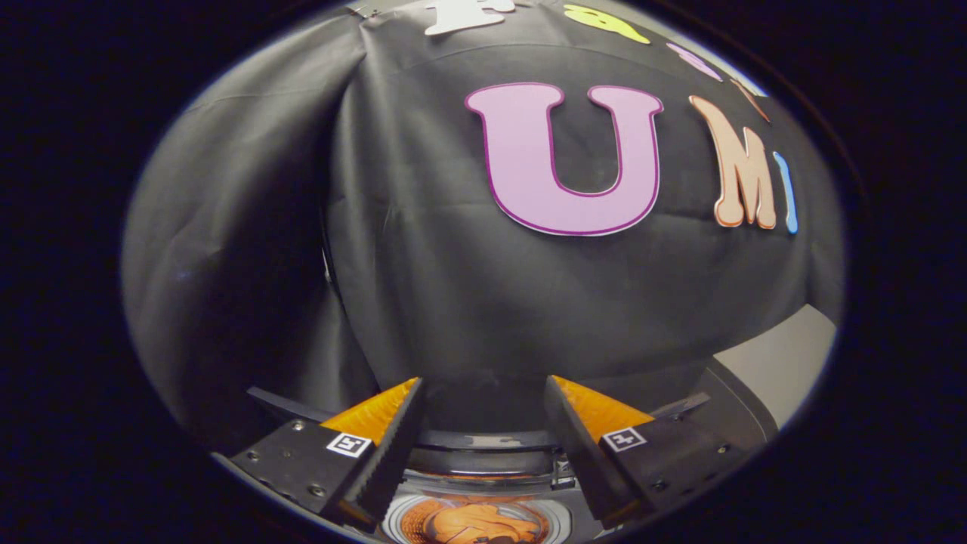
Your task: Put the clothes into the washing machine and then close the washing machine lid.
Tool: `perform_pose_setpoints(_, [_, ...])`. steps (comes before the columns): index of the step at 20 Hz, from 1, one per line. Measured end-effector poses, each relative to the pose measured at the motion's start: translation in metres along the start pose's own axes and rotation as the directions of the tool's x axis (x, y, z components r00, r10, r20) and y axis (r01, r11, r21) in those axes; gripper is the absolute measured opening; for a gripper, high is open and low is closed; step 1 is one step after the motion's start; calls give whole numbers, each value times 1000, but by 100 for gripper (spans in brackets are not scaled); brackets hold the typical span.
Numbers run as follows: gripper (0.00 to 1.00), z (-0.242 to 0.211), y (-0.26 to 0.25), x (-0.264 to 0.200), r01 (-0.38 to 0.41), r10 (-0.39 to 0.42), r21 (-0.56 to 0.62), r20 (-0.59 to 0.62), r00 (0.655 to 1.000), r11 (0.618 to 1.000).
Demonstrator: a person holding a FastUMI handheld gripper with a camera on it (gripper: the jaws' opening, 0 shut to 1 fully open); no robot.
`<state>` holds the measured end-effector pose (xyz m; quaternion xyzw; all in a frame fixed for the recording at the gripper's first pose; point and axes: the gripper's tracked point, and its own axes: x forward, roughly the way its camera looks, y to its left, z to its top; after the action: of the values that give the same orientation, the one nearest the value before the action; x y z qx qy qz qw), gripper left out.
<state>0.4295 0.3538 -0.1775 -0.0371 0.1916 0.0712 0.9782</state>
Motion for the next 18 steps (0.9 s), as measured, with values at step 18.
perform_pose_setpoints(18, [95,12,-2,1,4,-2,-10,160,987,1000])
